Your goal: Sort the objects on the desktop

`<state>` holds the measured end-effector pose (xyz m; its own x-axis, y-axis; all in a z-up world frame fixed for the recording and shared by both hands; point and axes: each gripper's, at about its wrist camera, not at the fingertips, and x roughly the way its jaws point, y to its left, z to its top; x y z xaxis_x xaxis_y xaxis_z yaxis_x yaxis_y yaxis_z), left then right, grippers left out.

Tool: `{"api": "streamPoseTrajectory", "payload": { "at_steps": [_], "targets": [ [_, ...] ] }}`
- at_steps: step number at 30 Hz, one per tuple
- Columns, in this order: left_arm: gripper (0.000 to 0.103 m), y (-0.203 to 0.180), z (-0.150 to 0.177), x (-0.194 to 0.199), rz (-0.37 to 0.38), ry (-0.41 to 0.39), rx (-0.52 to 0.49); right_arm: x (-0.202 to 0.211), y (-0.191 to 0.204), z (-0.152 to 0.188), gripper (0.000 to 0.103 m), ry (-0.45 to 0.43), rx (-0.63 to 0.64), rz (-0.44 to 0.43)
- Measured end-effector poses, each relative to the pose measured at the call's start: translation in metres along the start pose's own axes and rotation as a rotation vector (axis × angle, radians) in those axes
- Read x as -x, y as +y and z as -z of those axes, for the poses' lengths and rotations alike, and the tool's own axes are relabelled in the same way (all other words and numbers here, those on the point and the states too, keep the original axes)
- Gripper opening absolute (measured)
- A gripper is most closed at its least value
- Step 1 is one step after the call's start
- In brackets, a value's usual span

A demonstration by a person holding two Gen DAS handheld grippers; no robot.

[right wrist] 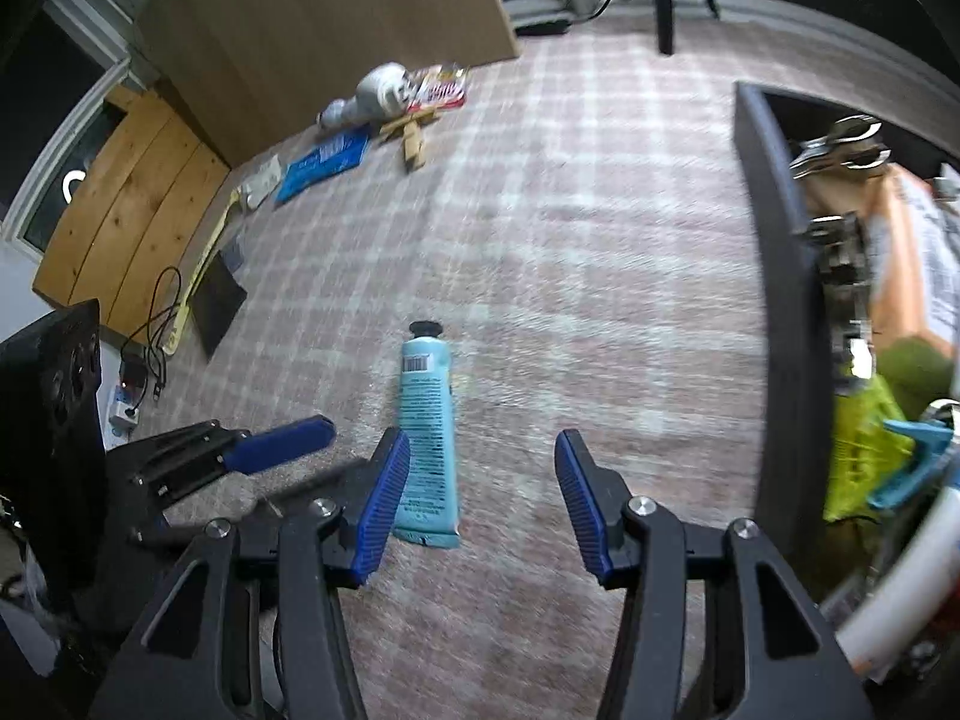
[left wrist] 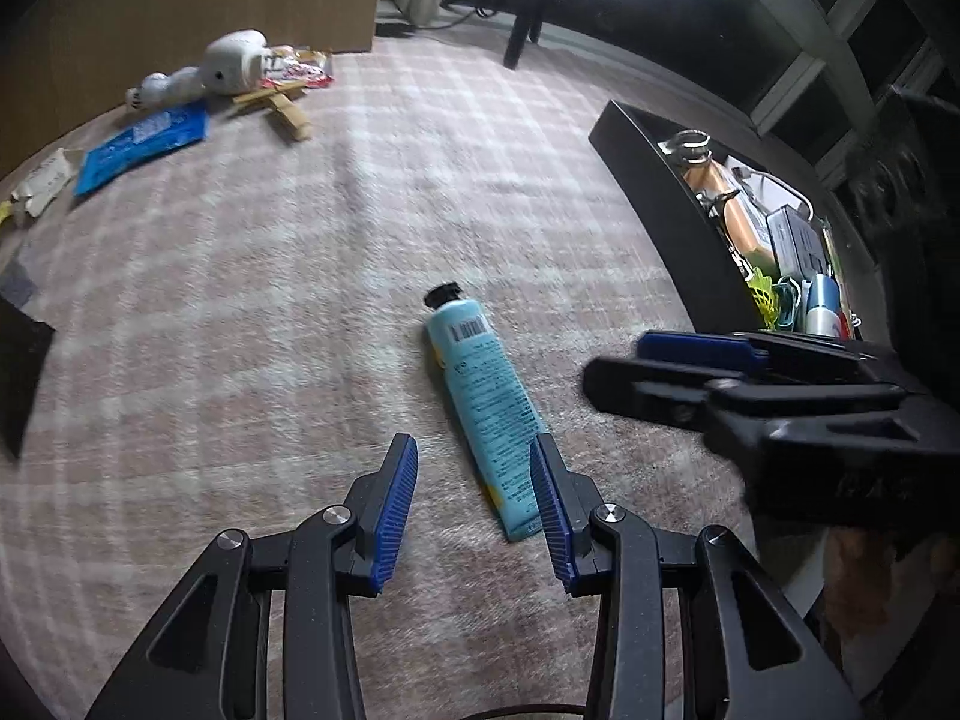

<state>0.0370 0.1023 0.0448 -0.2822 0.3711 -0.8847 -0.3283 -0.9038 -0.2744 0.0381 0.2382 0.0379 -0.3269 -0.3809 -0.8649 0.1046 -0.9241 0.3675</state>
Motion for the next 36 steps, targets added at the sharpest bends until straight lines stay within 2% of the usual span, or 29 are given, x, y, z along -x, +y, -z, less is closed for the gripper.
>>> {"api": "streamPoseTrajectory", "payload": {
  "at_steps": [5,7,10,16,19,20,29,36],
  "targets": [
    [0.036,0.0,0.0,-0.013,0.037,0.011,0.023,-0.02,0.004,-0.006,0.041,0.045,0.014,-0.018],
    [0.036,-0.002,0.0,-0.016,0.051,0.016,0.026,-0.026,0.004,-0.007,0.041,0.059,0.01,-0.032],
    [0.036,-0.005,0.0,-0.018,0.051,0.008,0.022,-0.035,0.003,-0.01,0.04,0.079,0.01,-0.043],
    [0.036,-0.01,-0.008,-0.022,0.055,0.01,0.01,-0.043,0.004,-0.014,0.032,0.094,0.022,-0.069],
    [0.038,-0.016,-0.008,-0.023,0.04,0.008,-0.019,-0.047,0.008,-0.015,0.025,0.107,0.035,-0.093],
    [0.042,-0.017,-0.009,-0.024,0.043,0.005,-0.022,-0.048,0.009,-0.016,0.024,0.109,0.037,-0.091],
    [0.041,-0.02,-0.013,-0.025,0.052,0.0,-0.014,-0.046,0.007,-0.016,0.024,0.085,0.025,-0.085],
    [0.041,-0.034,-0.025,-0.013,0.05,-0.03,-0.053,-0.024,0.003,-0.02,0.024,0.04,0.02,-0.083]
  ]
}}
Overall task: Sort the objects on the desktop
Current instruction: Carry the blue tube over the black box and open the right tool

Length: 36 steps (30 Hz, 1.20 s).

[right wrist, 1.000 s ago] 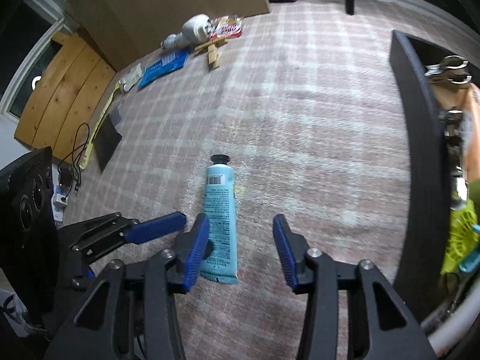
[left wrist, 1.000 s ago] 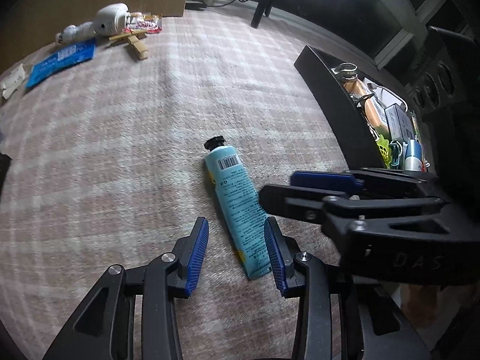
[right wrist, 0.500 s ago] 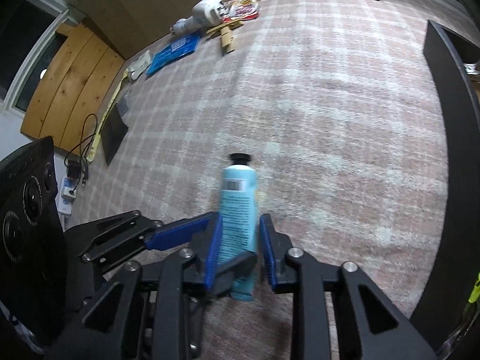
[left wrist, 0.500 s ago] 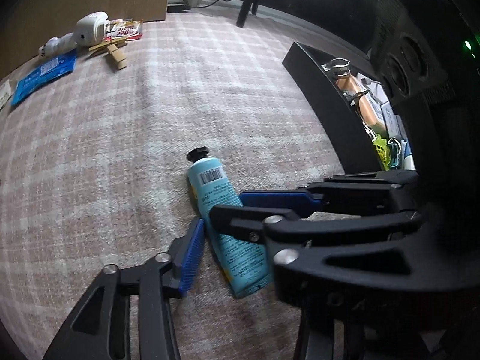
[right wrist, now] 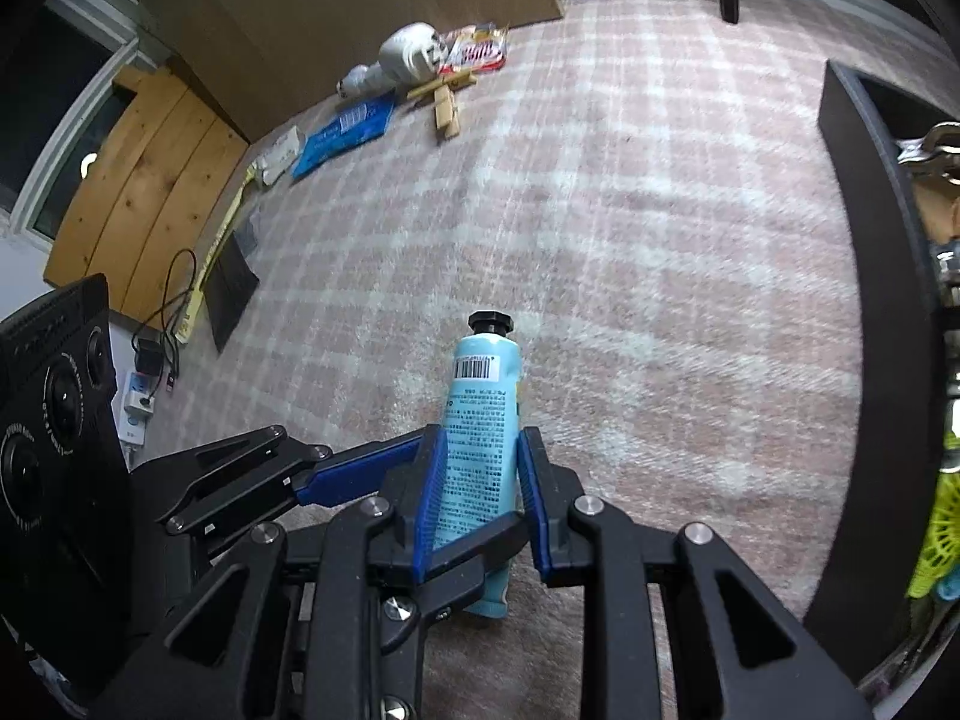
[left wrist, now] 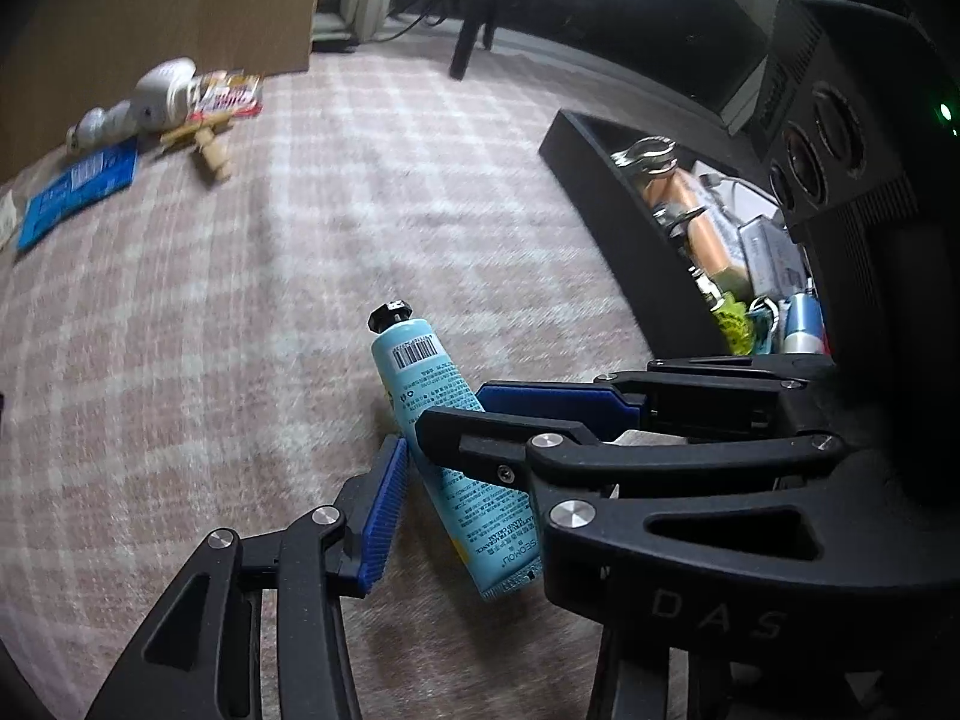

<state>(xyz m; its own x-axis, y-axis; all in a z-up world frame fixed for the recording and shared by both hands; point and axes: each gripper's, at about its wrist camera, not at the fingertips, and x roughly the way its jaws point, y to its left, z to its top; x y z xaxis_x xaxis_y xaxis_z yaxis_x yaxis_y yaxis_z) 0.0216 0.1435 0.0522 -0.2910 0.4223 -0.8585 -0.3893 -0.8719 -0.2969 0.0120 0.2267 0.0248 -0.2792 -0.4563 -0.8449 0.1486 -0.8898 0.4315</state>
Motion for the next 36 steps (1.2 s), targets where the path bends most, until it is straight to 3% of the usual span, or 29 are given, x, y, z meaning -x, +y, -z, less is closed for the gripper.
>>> {"api": "streamPoseTrajectory", "payload": {
  "at_steps": [6,16,25,33,34,36],
  "targets": [
    [0.042,-0.023,-0.016,0.011,0.01,-0.029,-0.055,0.031,-0.009,-0.003,0.024,-0.058,-0.015,0.009],
    [0.042,-0.093,-0.05,0.014,0.067,-0.075,-0.187,0.103,-0.049,-0.004,0.024,-0.184,-0.074,0.071],
    [0.041,-0.155,-0.069,-0.006,0.118,-0.064,-0.301,0.153,-0.103,0.0,0.024,-0.247,-0.152,0.139],
    [0.046,-0.176,-0.078,-0.019,0.106,-0.04,-0.315,0.171,-0.127,0.006,0.025,-0.277,-0.183,0.172],
    [0.047,-0.174,-0.08,-0.02,0.098,-0.034,-0.302,0.174,-0.13,0.007,0.027,-0.287,-0.196,0.192],
    [0.047,-0.169,-0.082,-0.019,0.101,-0.034,-0.281,0.181,-0.138,0.01,0.043,-0.308,-0.228,0.199]
  ]
}}
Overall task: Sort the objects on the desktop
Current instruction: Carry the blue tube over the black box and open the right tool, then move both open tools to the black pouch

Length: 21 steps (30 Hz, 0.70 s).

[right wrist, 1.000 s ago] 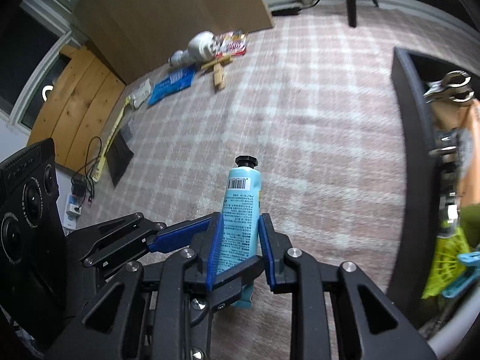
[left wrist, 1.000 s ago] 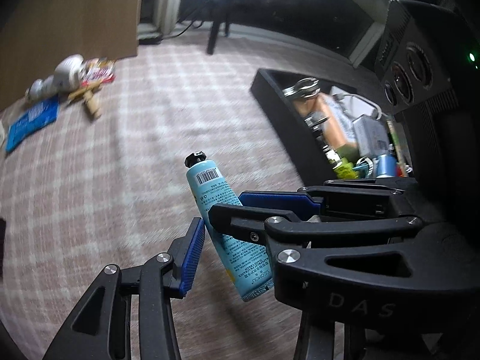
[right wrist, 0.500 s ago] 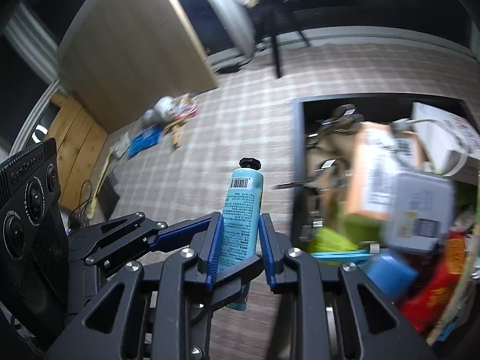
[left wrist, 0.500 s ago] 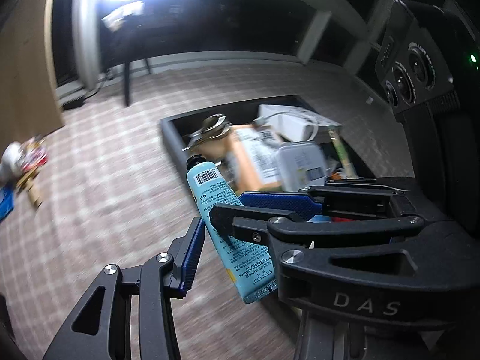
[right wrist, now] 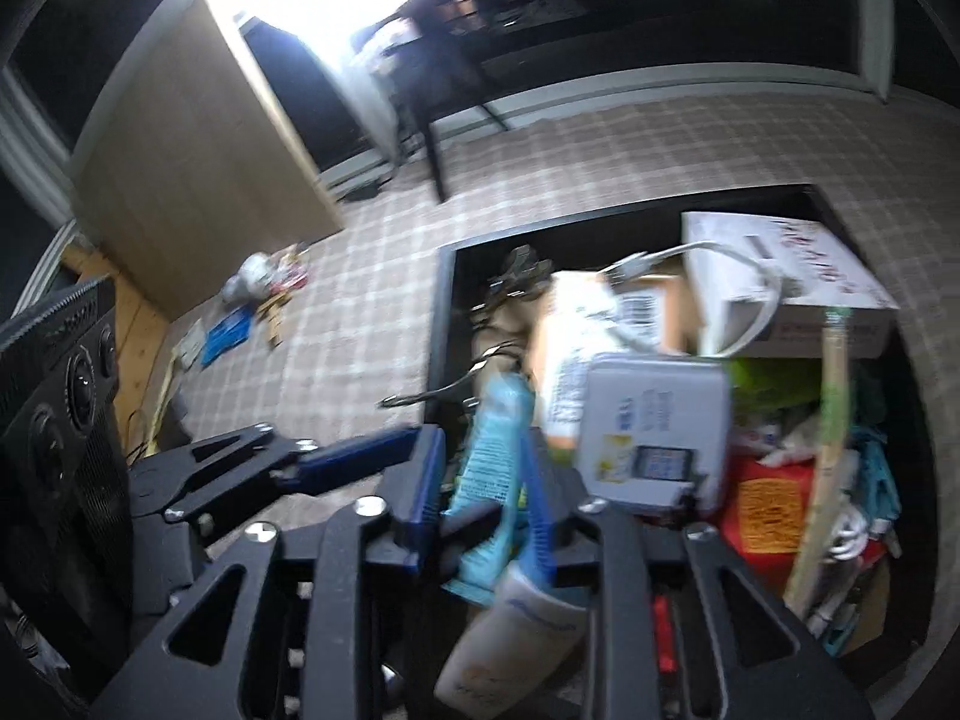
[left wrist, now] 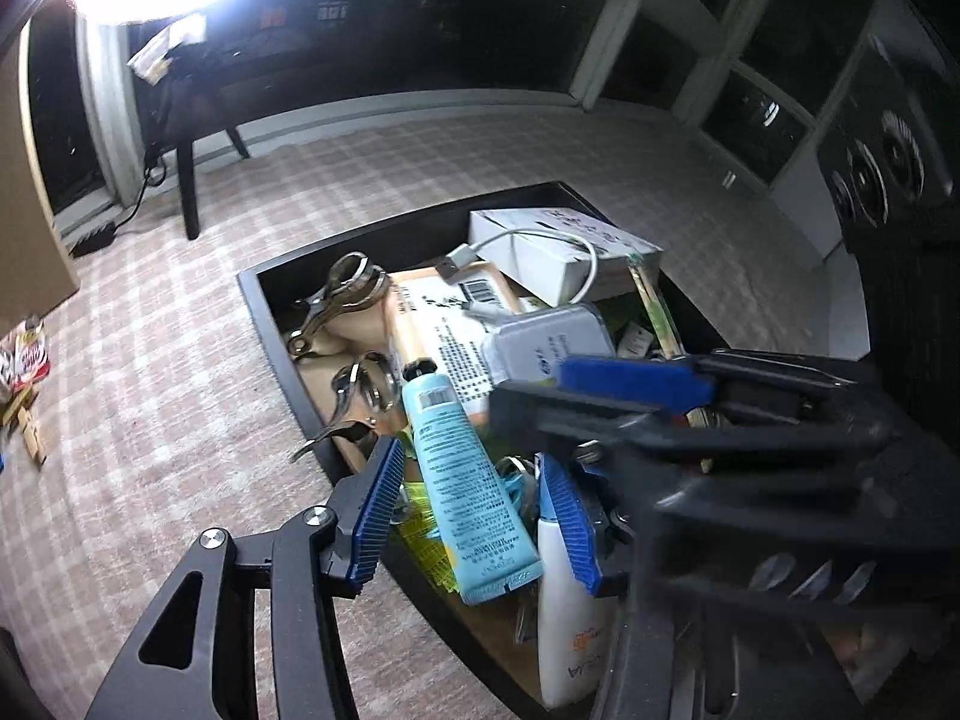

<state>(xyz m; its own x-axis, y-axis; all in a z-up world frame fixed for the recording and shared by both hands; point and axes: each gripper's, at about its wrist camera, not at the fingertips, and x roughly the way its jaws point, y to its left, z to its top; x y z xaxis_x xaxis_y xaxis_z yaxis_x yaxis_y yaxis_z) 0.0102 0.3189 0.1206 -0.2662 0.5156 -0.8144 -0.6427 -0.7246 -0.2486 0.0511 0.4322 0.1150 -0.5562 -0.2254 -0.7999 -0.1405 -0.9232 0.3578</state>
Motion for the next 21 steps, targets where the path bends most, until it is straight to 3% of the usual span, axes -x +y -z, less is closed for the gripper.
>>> {"api": "streamPoseTrajectory", "payload": {
  "at_steps": [9,21],
  "targets": [
    [0.047,0.021,0.007,0.02,-0.07,-0.02,0.04,0.005,-0.001,0.001,0.043,-0.01,0.005,0.032],
    [0.047,0.051,0.039,0.083,-0.199,-0.085,0.087,0.014,0.051,0.01,0.049,-0.034,0.088,0.039]
  ]
}}
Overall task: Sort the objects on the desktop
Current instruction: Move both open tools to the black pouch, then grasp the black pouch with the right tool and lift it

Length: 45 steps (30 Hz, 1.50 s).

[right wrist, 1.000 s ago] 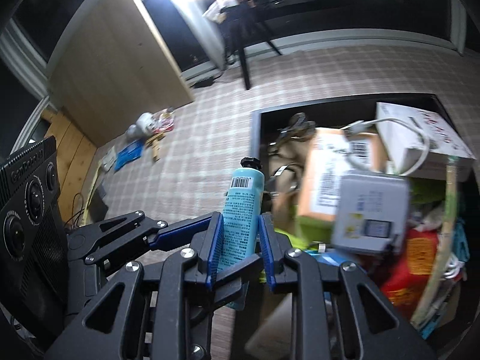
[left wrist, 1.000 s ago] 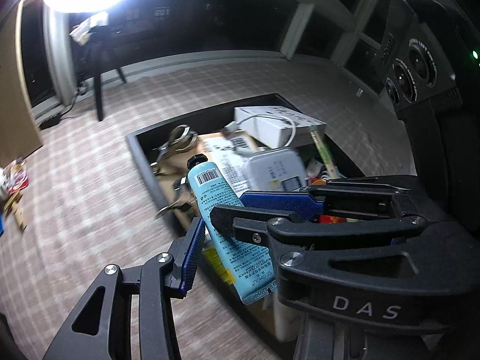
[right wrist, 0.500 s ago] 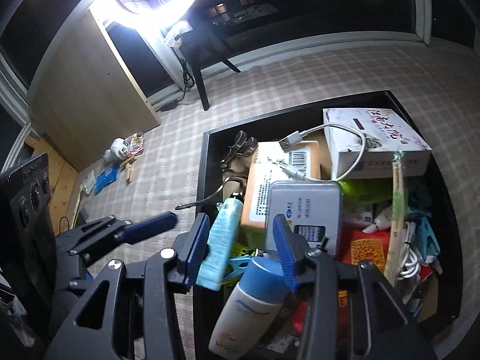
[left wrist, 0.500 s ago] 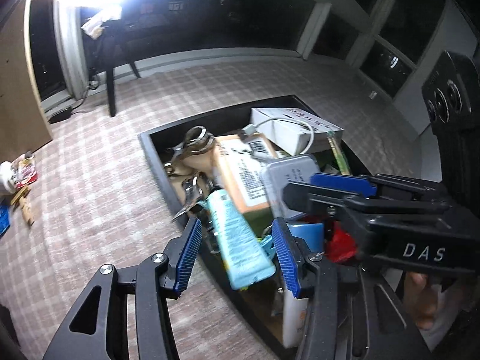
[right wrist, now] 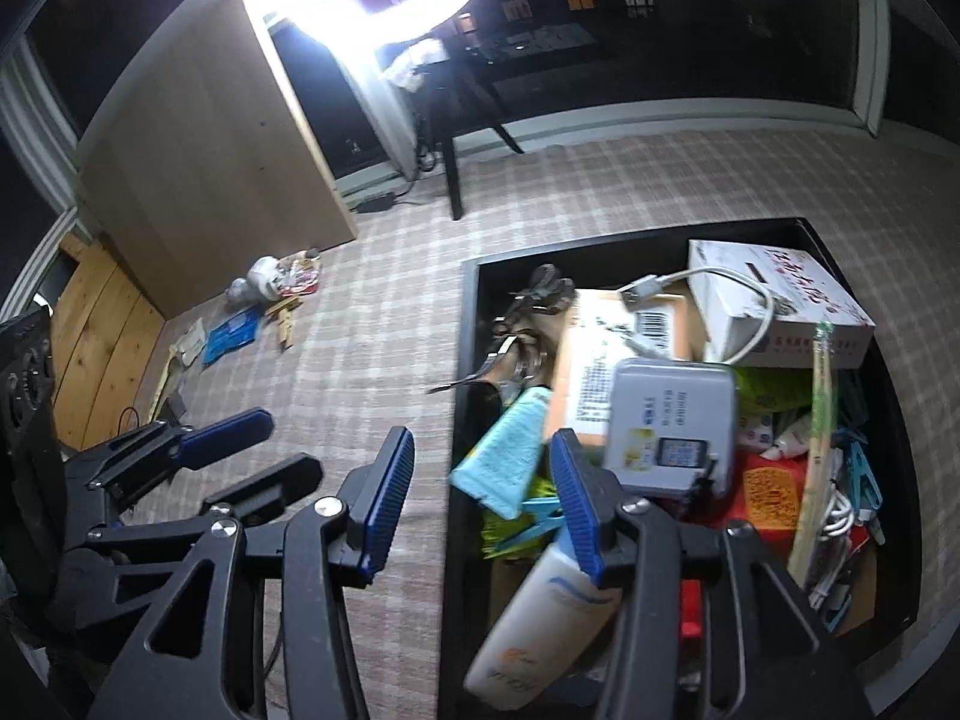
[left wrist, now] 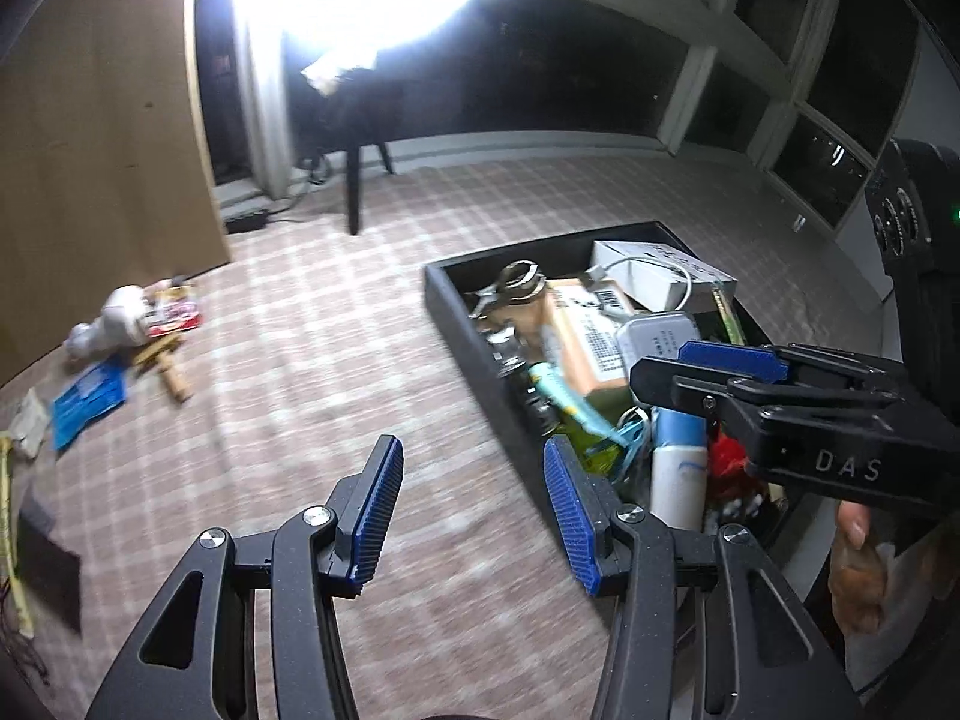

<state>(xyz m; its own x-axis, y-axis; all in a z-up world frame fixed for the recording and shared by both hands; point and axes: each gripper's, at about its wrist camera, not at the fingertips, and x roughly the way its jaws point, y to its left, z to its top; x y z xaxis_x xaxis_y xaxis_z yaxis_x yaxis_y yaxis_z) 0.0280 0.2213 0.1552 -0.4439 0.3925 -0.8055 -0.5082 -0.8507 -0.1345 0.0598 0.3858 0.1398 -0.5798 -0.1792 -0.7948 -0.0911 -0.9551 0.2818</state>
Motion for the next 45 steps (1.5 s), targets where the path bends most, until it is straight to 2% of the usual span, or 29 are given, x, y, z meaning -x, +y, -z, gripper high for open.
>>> {"api": "streamPoseTrajectory", "payload": {
  "at_steps": [6,15,24,27,33,37,45],
  "targets": [
    [0.048,0.036,0.017,0.028,-0.047,-0.033,0.036,-0.003,0.045,0.003,0.055,-0.002,0.054,-0.016],
    [0.052,0.103,0.045,0.051,-0.108,-0.039,0.135,-0.023,0.119,0.01,0.055,0.009,0.126,-0.056],
    [0.052,0.211,0.094,0.058,-0.22,-0.005,0.377,-0.065,0.208,0.007,0.055,-0.007,0.257,-0.149],
    [0.052,0.247,0.115,0.06,-0.246,0.008,0.465,-0.087,0.24,0.007,0.055,0.027,0.305,-0.185],
    [0.052,0.315,0.155,0.061,-0.282,0.03,0.635,-0.144,0.302,0.008,0.055,0.15,0.42,-0.249],
    [0.052,0.344,0.173,0.059,-0.303,0.041,0.695,-0.175,0.337,0.01,0.055,0.189,0.509,-0.265],
    [0.052,0.371,0.186,0.047,-0.283,0.062,0.733,-0.233,0.394,0.018,0.055,0.321,0.616,-0.315]
  ]
}}
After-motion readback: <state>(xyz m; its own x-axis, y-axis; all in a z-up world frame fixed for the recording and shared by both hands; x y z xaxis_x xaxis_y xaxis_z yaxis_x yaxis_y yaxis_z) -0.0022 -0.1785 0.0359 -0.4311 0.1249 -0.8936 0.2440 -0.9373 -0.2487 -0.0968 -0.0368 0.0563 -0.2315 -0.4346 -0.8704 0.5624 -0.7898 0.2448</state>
